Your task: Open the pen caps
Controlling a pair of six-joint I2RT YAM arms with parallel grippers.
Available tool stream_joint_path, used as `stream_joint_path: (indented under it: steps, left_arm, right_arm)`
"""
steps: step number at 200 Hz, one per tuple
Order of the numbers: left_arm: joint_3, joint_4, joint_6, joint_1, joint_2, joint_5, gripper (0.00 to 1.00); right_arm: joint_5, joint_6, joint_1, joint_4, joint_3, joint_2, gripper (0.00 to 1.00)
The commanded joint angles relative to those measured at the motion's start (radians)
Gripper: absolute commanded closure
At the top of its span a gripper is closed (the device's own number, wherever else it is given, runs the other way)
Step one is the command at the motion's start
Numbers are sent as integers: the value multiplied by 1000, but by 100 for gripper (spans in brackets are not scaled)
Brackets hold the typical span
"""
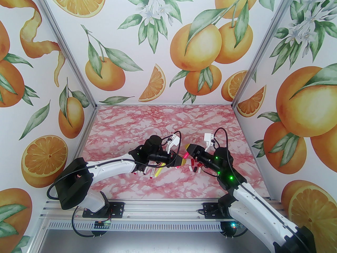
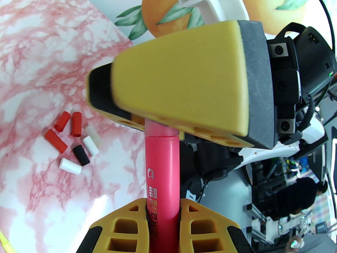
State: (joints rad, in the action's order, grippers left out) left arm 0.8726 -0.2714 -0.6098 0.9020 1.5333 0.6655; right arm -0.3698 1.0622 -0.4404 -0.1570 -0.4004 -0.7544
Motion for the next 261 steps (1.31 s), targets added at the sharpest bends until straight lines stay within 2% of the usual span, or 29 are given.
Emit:
stream_joint_path:
  steps: [1, 17, 80, 94, 113, 172, 261]
  left_arm:
    - [-5, -14, -8, 4, 2, 17, 100]
    - [-6, -11, -7, 4, 2, 13, 100]
    - [-15, -20, -11, 5, 7, 15, 100]
    - [-26, -20, -10, 7, 4, 15, 100]
    - [-45, -16, -9, 8, -5, 12, 100]
    - [-91, -38, -20, 31, -14, -5, 100]
    - [-101, -49, -42, 50, -18, 0, 100]
  right_arm:
    - [3, 8, -7, -77, -27, -23, 63]
    - [-1, 15, -6, -100, -28, -39, 72]
    - [37, 15, -6, -55, -28, -5, 97]
    - [51, -2, -2, -32, -41, 1, 100]
    - [40, -24, 24, -10, -71, -11, 100]
    - [-84, -20, 219, -68, -134, -69, 100]
    - [-25, -82, 337, -113, -183, -100, 100]
